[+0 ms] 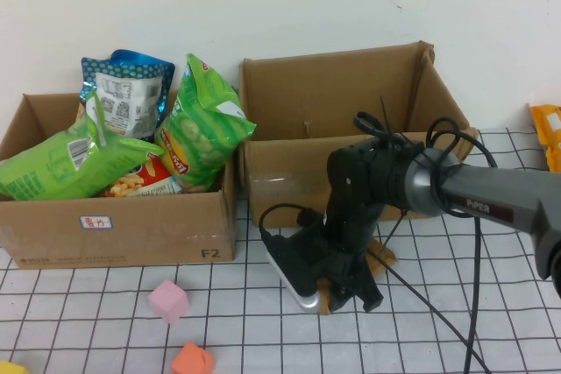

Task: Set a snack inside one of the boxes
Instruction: Pick up the biscuit, then place the biscuit in the biscuit box

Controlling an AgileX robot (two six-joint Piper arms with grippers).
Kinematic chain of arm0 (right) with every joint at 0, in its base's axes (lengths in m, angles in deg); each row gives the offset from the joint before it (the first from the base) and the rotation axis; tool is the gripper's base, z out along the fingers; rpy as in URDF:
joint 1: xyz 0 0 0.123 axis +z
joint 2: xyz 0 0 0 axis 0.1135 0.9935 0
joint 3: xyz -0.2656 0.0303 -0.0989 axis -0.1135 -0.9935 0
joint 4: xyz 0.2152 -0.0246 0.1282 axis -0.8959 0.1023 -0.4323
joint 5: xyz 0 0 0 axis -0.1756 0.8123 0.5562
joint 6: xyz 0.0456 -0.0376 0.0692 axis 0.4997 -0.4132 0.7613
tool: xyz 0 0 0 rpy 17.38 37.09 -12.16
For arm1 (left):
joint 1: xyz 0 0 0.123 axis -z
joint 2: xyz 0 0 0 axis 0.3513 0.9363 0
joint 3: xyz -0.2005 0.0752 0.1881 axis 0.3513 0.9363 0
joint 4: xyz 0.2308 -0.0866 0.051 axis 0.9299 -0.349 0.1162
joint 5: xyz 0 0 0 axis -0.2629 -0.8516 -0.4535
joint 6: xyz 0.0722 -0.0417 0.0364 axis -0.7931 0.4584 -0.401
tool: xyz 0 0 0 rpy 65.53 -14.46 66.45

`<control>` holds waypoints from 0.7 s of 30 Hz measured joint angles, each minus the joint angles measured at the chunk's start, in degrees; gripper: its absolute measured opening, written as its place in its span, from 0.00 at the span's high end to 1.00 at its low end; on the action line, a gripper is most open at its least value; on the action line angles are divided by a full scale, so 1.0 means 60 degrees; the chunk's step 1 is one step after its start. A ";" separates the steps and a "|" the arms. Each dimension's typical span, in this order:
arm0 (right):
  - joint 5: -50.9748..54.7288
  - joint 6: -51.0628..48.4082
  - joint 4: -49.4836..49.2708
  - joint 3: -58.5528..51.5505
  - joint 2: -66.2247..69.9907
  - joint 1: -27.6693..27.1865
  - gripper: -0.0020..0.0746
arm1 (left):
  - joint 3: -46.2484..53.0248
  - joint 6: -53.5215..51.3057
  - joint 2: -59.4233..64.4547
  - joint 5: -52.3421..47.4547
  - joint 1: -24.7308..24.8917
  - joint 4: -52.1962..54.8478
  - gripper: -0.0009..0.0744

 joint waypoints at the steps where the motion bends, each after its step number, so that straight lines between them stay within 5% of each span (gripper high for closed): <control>1: 0.0127 0.0069 -0.0019 0.0007 0.0000 0.0000 0.45 | 0.0000 0.0000 0.0000 0.0000 0.0000 0.0000 0.99; 4: 0.0702 0.0317 -0.0037 0.0007 -0.0112 0.0082 0.46 | 0.0000 0.0000 0.0000 0.0000 0.0000 0.0000 0.99; 8: 0.1501 0.0792 -0.0165 -0.0031 -0.0620 0.0212 0.78 | 0.0000 0.0000 0.0000 0.0000 0.0000 0.0000 0.99; 21: 0.2544 0.2298 -0.0839 -0.0042 -0.2826 0.0348 0.83 | 0.0000 0.0000 0.0000 0.0000 0.0000 0.0000 0.99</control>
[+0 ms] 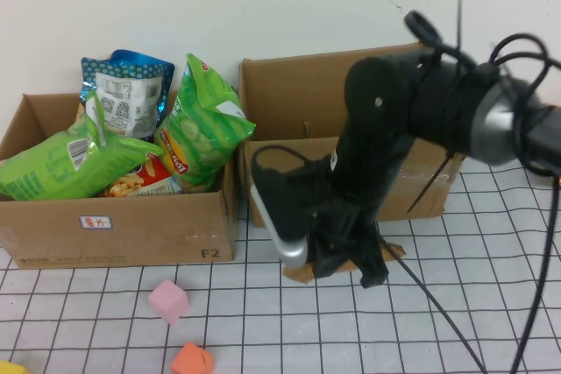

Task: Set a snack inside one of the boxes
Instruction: Place the biscuit in the biscuit box

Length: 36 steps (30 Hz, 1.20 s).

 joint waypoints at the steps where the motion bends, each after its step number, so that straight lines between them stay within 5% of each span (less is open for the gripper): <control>1: 0.0000 0.0085 -0.0044 0.0000 -0.0119 0.0000 0.83 | 0.0000 0.0000 0.0000 0.0000 0.0000 0.0000 0.99; 10: -0.1698 0.1475 -0.0148 -0.0055 -0.1133 0.0000 0.84 | 0.0000 0.0000 0.0000 -0.0004 0.0000 0.0000 0.99; 23: -0.7180 0.3025 0.0386 -0.0069 -0.1836 -0.0059 0.85 | 0.0000 0.0000 0.0000 -0.0004 0.0000 0.0000 0.99; 31: -0.9930 0.3099 -0.0070 -0.0069 -0.0376 -0.0758 0.85 | 0.0000 0.0000 0.0000 -0.0004 0.0000 0.0000 0.99; 33: -1.0122 0.3099 -0.0435 -0.0069 0.0162 -0.0896 0.80 | 0.0000 0.0000 0.0000 -0.0004 0.0000 0.0000 0.99; 36: -1.0125 0.3099 -0.1092 -0.0093 0.0696 -0.0984 0.57 | 0.0000 0.0000 0.0000 -0.0004 0.0000 0.0000 0.99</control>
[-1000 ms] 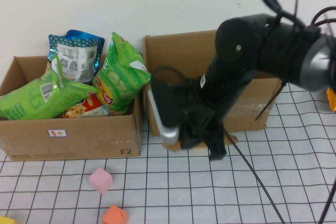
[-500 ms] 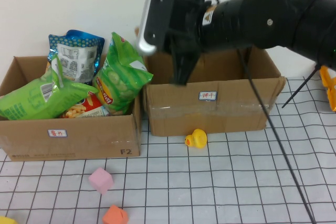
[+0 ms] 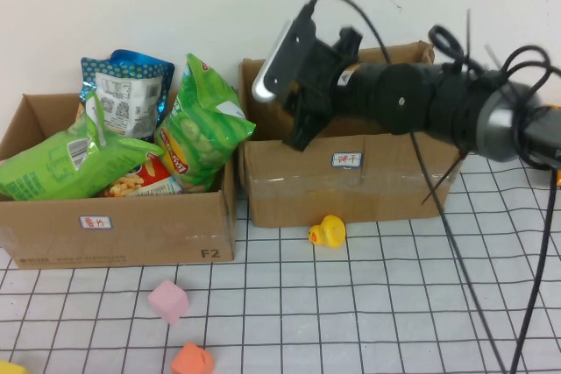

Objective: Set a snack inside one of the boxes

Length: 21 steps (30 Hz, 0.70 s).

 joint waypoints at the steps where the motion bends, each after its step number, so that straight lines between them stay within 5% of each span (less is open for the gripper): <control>1: 0.0088 0.0000 -0.0221 0.0000 0.0072 -0.0009 0.51 | 0.0000 0.0000 0.0000 0.0000 0.0000 0.0000 0.99; 3: 0.0436 -0.0019 -0.0454 -0.0009 0.0097 -0.0024 0.38 | 0.0000 0.0000 0.0000 0.0000 0.0000 0.0000 0.99; 6: 0.1192 0.0033 -0.0787 -0.0022 -0.0338 -0.0031 0.36 | 0.0000 0.0000 0.0000 0.0000 0.0000 0.0000 0.99; 8: 0.1679 0.0358 -0.0942 -0.0022 -0.0830 -0.0031 0.44 | 0.0000 0.0000 0.0000 0.0000 0.0000 0.0000 0.99; 12: 0.2556 0.1544 -0.1119 -0.0124 -0.2300 -0.0031 0.81 | 0.0000 0.0000 0.0000 0.0000 0.0000 0.0000 0.99; 14: 0.2663 0.1957 -0.1309 -0.0377 -0.3198 -0.0031 0.89 | 0.0000 0.0000 0.0000 0.0000 0.0000 0.0000 0.99; 21: 0.3343 0.1984 -0.1635 -0.2497 -0.6287 -0.0031 0.97 | 0.0000 0.0000 0.0000 0.0000 0.0000 0.0000 0.99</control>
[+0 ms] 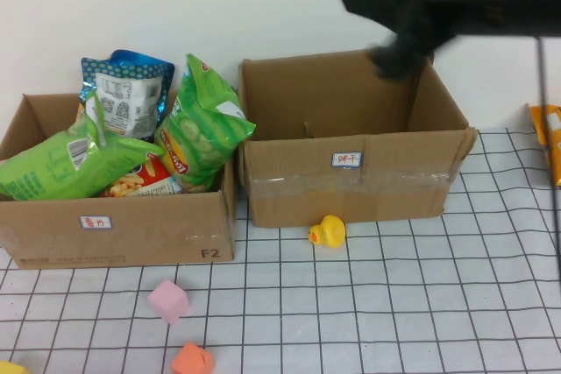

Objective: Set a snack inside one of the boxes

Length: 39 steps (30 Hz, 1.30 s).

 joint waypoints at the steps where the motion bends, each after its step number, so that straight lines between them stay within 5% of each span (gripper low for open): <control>1: 0.0379 -0.0176 0.0000 -0.0281 -0.0454 0.0000 0.97 | 0.0000 0.0000 0.0000 0.0000 0.0000 0.0000 0.99; 14: 0.2433 -0.0678 -0.0234 -0.4339 -0.6017 0.0000 0.97 | 0.0000 0.0000 0.0000 0.0000 0.0000 0.0000 0.99; 33: -0.2993 -0.0675 -0.0544 -1.1234 -1.1499 -0.0015 0.97 | 0.0000 0.0000 0.0000 0.0000 0.0000 0.0000 0.99; 39: -0.4450 0.2074 0.1174 -1.3021 -1.2705 -0.1257 0.97 | 0.0000 0.0000 0.0000 0.0000 0.0000 0.0000 0.99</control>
